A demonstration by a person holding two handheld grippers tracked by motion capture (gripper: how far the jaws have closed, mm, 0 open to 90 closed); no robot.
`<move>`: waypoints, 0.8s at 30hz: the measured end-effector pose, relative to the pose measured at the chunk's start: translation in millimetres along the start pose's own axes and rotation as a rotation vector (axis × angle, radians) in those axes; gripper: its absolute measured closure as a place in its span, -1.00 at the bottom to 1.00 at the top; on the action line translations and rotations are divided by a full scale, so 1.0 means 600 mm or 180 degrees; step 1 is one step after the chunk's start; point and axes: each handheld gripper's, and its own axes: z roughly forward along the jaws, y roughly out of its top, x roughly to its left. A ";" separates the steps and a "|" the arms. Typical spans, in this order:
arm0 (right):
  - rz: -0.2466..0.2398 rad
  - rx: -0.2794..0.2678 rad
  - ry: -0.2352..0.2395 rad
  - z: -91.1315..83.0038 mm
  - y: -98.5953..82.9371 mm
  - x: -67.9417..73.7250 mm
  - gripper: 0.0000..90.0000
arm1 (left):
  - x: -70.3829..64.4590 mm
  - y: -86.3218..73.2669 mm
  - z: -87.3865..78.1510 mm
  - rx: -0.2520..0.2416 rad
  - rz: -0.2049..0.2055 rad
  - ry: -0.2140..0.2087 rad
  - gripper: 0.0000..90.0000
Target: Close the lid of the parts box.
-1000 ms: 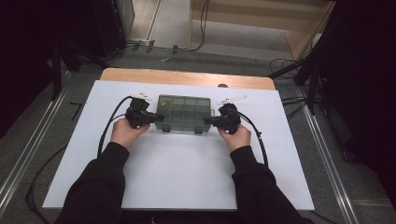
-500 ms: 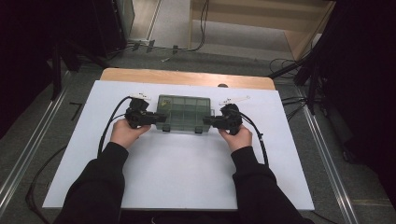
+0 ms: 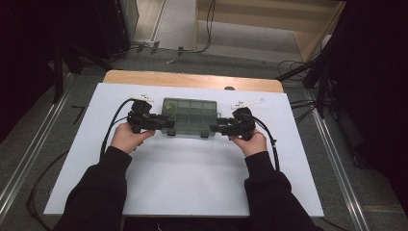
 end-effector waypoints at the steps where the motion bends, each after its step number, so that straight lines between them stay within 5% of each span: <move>1: -0.0007 -0.0011 0.0007 -0.002 -0.001 0.002 -0.07 | -0.001 0.000 -0.001 0.0000 0.0008 0.0004 -0.01; 7: -0.0087 -0.0057 0.0040 -0.015 -0.011 0.014 -0.22 | -0.005 -0.006 -0.001 -0.0093 -0.0066 -0.0127 -0.16; 15: -0.0131 -0.0167 0.0190 -0.030 -0.033 0.027 -0.35 | -0.017 -0.022 -0.003 -0.0061 -0.0012 -0.0095 -0.30; 24: -0.0103 -0.0181 0.0153 -0.041 -0.052 0.035 -0.40 | -0.033 -0.046 -0.006 -0.0029 -0.0002 -0.0179 -0.31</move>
